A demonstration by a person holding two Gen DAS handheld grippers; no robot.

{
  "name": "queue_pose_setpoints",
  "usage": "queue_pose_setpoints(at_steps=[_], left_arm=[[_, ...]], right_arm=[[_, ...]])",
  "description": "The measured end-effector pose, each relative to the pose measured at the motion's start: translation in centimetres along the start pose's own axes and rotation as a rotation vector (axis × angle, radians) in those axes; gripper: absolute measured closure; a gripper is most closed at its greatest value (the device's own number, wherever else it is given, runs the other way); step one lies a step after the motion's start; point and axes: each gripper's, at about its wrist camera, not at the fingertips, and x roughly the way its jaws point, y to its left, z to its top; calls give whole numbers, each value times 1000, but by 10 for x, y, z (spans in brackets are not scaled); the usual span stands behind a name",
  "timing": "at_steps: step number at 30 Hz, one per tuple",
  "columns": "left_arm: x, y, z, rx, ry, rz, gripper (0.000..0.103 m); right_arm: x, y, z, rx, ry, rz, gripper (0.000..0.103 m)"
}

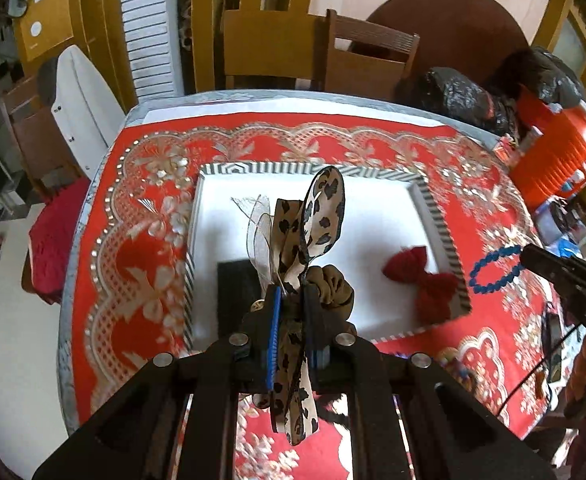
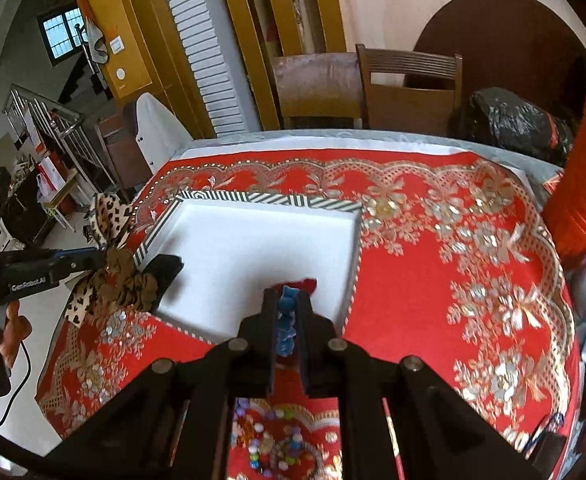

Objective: Organize jewelry
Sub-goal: 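Carry the leopard bow and blue bracelet into the tray with both tools, release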

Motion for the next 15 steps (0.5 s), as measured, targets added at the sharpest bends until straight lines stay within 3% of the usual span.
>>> queue_pose_setpoints(at_steps=[15], left_arm=[[60,25,62,-54,42,-9,102]], right_arm=[[65,5,52,-21,47,11,94]])
